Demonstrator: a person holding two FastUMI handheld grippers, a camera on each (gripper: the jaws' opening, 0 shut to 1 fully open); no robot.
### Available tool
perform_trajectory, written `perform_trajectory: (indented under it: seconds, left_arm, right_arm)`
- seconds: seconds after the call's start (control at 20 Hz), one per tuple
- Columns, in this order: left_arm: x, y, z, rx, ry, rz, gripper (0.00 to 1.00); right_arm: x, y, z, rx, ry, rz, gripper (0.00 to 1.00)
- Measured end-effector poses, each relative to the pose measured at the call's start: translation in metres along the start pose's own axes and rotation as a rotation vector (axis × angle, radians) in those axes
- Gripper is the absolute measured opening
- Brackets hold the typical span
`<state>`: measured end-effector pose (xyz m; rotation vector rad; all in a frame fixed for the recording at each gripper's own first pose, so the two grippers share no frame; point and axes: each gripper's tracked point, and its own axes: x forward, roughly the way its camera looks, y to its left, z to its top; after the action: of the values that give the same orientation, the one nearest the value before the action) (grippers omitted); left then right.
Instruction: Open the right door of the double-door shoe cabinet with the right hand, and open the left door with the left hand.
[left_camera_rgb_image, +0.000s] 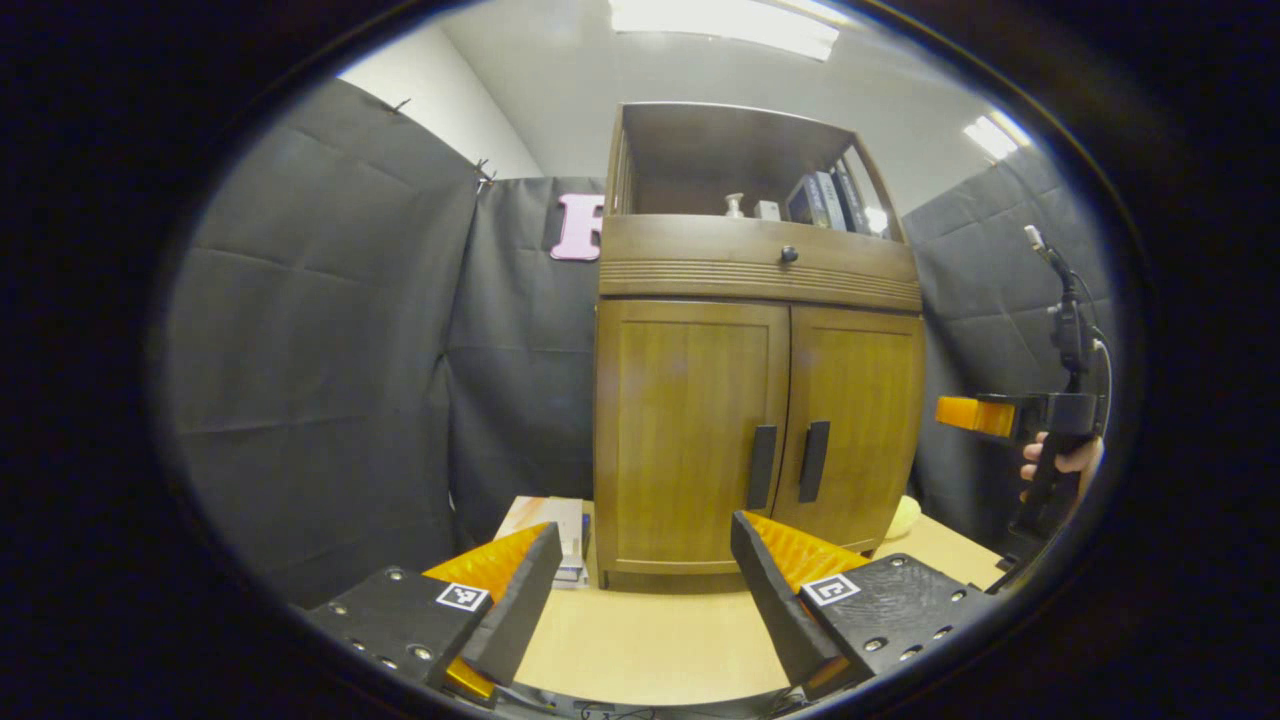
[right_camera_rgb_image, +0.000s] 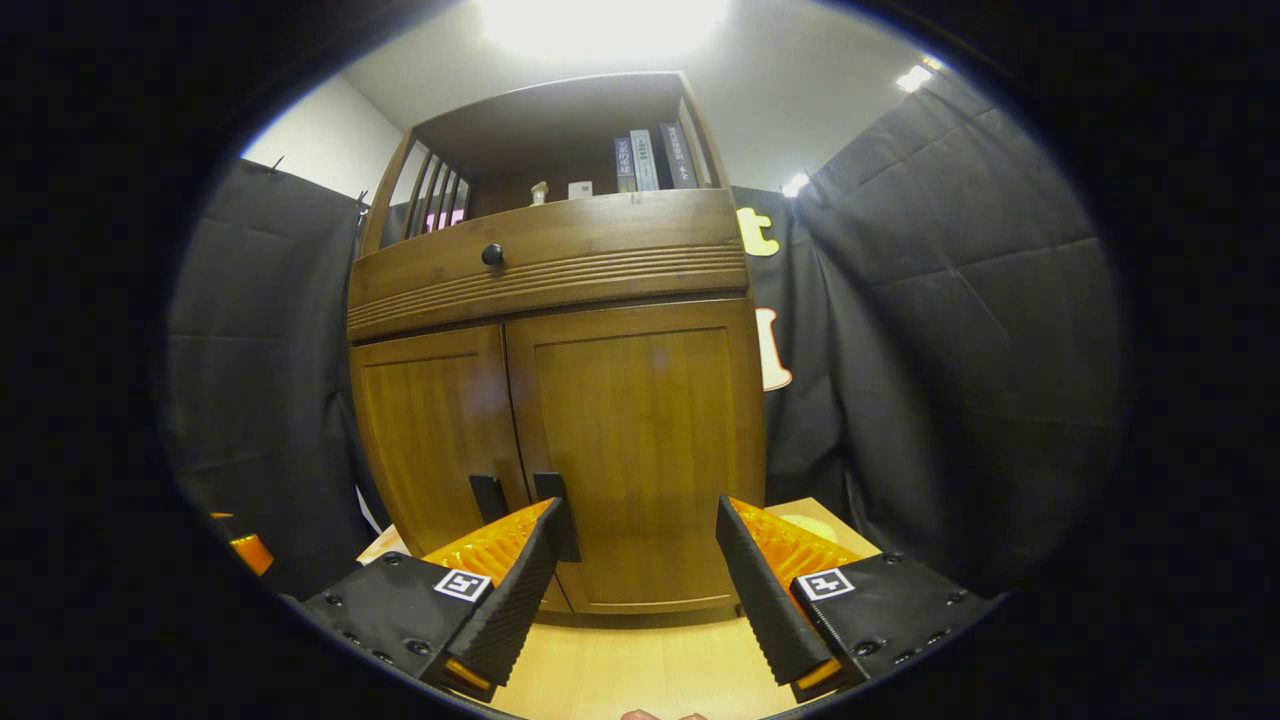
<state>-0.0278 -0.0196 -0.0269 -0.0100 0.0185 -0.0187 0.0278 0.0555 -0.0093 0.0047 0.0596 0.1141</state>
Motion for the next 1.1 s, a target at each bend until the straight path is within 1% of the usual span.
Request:
perform_trajectory:
  seconds: [0.05,0.1,0.15,0.2,0.4,0.6,0.7,0.85,0.9,0.95,1.1]
  left_arm:
    - [-0.001,0.000,-0.002,-0.014,0.004,0.000,1.00]
    - [-0.002,0.001,-0.005,-0.027,0.009,-0.003,1.00]
    - [-0.002,0.002,-0.007,-0.036,0.015,-0.005,1.00]
    - [-0.002,0.004,-0.008,-0.040,0.019,-0.001,1.00]
    - [-0.003,0.010,-0.013,-0.047,0.030,0.019,1.00]
    - [-0.005,0.016,-0.017,0.013,0.037,0.083,1.00]
    - [-0.005,0.015,-0.018,0.009,0.037,0.087,1.00]
    - [-0.006,0.016,-0.023,0.010,0.054,0.104,1.00]
    - [-0.005,0.016,-0.025,0.012,0.059,0.110,1.00]
    - [-0.005,0.015,-0.027,0.012,0.066,0.115,1.00]
    - [-0.006,0.016,-0.032,-0.011,0.086,0.146,1.00]
  right_arm:
    - [0.007,0.004,-0.002,0.013,0.018,0.003,0.93]
    - [0.016,0.011,-0.003,0.033,0.032,0.014,0.95]
    - [0.024,0.018,-0.003,0.047,0.040,0.025,0.93]
    - [0.032,0.023,-0.005,0.051,0.052,0.032,0.97]
    - [0.058,0.046,-0.012,0.020,0.103,0.073,0.98]
    - [0.084,0.062,-0.022,0.023,0.140,0.091,0.98]
    - [0.095,0.067,-0.030,0.026,0.164,0.099,0.98]
    - [0.118,0.075,-0.042,0.010,0.193,0.099,0.98]
    - [0.125,0.076,-0.047,0.005,0.200,0.094,0.93]
    - [0.132,0.076,-0.050,-0.001,0.207,0.090,0.98]
    - [0.152,0.074,-0.060,-0.024,0.213,0.066,0.98]
